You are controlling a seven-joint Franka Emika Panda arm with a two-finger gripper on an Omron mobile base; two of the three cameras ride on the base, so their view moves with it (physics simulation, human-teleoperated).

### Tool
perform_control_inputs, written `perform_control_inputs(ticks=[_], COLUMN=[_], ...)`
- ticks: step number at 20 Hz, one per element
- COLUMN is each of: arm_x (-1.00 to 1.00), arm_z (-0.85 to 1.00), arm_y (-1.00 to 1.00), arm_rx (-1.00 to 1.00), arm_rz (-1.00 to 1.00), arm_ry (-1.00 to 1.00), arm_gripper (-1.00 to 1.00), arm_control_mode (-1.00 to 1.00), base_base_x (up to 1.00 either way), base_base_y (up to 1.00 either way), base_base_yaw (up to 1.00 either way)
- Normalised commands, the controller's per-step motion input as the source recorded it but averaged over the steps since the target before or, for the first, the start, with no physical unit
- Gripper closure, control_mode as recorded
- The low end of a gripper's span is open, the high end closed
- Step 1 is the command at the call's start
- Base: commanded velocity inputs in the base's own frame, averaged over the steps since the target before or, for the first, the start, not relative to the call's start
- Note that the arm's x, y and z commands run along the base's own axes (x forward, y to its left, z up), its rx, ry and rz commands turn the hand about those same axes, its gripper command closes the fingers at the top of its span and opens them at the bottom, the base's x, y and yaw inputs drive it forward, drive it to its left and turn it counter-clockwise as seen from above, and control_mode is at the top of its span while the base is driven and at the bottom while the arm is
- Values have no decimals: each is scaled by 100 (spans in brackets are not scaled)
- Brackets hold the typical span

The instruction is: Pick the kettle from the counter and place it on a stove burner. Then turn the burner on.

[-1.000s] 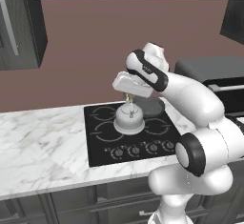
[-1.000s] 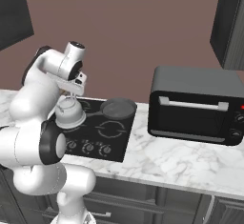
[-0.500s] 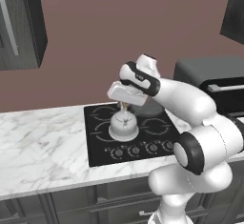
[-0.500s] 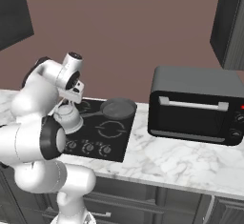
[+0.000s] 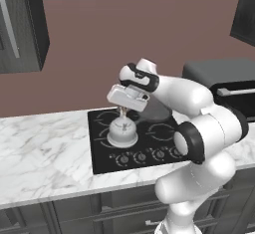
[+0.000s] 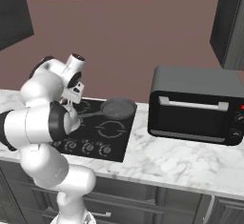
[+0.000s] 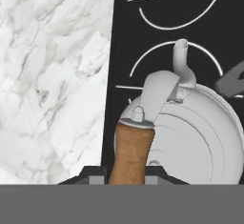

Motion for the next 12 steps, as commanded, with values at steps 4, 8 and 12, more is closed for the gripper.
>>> perform_control_inputs(ticks=[4, 8, 12], arm_x=[26, 25, 24], arm_z=[-6, -11, -19], arm_y=[12, 8, 12], arm_rx=[0, 0, 0], arm_rz=[0, -1, -1], arm_ry=[-1, -2, 0], arm_gripper=[100, 100, 100], arm_control_mode=[-100, -100, -100], base_base_x=[0, 0, 0], base_base_y=[0, 0, 0], base_base_yaw=[0, 0, 0])
